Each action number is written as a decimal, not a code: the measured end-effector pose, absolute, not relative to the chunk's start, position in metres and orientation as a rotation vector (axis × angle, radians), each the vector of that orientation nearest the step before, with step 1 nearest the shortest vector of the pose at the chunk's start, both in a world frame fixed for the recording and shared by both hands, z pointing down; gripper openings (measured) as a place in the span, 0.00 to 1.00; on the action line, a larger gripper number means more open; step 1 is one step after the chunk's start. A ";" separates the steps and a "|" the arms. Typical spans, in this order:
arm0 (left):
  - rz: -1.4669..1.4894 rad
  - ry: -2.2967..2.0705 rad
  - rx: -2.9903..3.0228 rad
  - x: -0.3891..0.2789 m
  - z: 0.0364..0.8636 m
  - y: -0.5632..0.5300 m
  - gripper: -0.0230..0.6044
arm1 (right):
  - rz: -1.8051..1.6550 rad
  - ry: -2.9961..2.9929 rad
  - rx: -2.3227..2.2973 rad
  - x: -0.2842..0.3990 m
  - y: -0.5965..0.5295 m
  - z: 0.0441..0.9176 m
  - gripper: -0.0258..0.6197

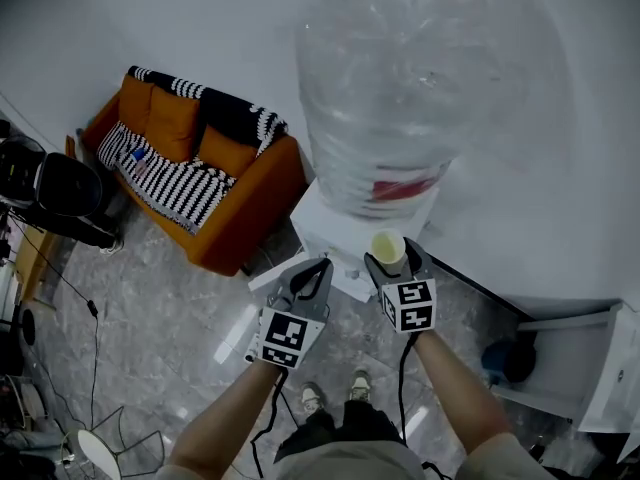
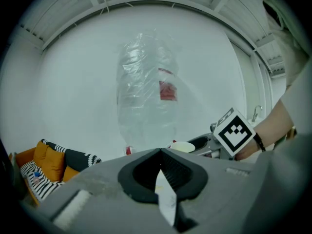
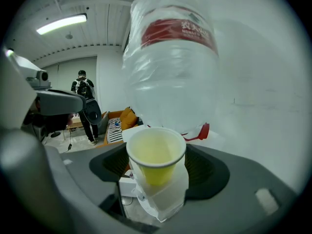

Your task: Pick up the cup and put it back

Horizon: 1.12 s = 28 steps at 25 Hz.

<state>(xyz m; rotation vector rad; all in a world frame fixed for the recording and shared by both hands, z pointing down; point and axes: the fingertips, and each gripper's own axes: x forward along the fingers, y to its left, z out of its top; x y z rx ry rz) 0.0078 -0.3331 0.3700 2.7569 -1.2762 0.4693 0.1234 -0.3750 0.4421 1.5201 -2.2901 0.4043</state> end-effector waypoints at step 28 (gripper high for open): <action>0.475 -1.285 2.860 -0.033 0.285 -0.275 0.04 | 0.459 -2.456 1.573 0.133 -0.270 0.295 0.46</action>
